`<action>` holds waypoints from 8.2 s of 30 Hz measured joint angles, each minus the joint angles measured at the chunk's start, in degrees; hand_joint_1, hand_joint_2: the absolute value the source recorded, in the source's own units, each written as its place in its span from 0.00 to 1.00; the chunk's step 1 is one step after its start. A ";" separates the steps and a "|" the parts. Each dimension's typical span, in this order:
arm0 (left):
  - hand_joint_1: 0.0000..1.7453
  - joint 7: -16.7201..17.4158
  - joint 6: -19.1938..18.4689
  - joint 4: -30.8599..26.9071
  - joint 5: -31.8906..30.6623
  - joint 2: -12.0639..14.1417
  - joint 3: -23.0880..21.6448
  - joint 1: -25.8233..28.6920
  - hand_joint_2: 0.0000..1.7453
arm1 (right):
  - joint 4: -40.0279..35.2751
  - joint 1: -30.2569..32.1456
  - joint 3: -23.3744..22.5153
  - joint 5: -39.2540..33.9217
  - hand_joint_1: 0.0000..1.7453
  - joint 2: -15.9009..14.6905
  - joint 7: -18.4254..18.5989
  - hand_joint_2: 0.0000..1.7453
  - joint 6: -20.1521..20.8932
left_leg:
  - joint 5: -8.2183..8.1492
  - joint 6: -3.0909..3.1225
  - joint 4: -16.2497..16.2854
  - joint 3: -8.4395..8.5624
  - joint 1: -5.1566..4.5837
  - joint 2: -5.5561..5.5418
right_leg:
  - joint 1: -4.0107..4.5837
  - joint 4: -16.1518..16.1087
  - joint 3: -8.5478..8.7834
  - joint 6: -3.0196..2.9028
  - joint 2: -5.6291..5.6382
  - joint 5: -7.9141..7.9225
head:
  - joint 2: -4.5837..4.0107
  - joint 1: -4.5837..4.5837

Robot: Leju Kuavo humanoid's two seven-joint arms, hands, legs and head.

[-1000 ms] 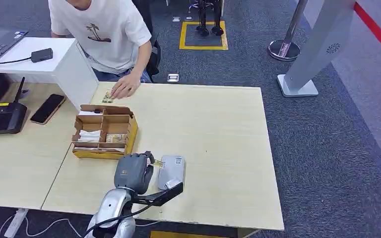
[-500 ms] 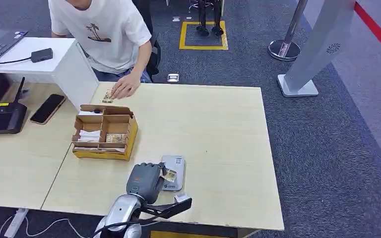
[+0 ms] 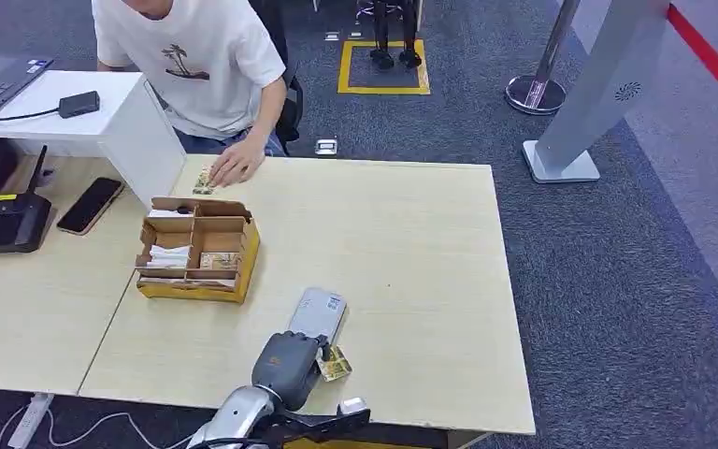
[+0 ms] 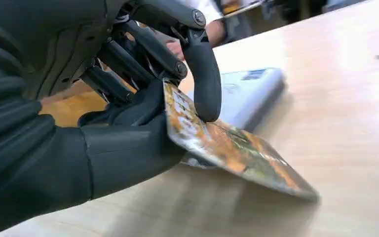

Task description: Pass the card to the sensor for recognition and then transmit it.

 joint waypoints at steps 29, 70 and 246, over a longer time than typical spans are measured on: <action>1.00 -3.02 1.09 -30.09 38.92 -7.17 39.44 -11.45 1.00 | -0.02 0.14 -0.04 1.03 0.00 1.20 1.44 0.00 0.72 | 0.10 -0.01 -0.01 0.02 0.02 0.02 | 0.02 0.04 -0.01 -0.07 0.02 0.06 | 0.00 0.00; 0.00 -2.89 -8.96 -17.66 41.94 -8.87 58.23 -15.09 0.00 | 0.00 -0.16 0.02 1.60 0.00 0.81 1.29 0.00 1.40 | 0.10 -0.01 0.00 0.02 0.02 0.02 | 0.02 0.04 -0.01 -0.07 0.02 0.06 | 0.00 0.00; 0.00 6.93 -14.54 -9.51 -8.20 11.56 17.42 -13.62 1.00 | 0.74 -0.21 -0.04 0.77 0.00 -0.79 2.40 0.00 1.20 | 0.11 -0.01 0.00 0.00 0.02 0.00 | 0.02 0.05 -0.02 -0.07 0.00 0.06 | 0.00 0.02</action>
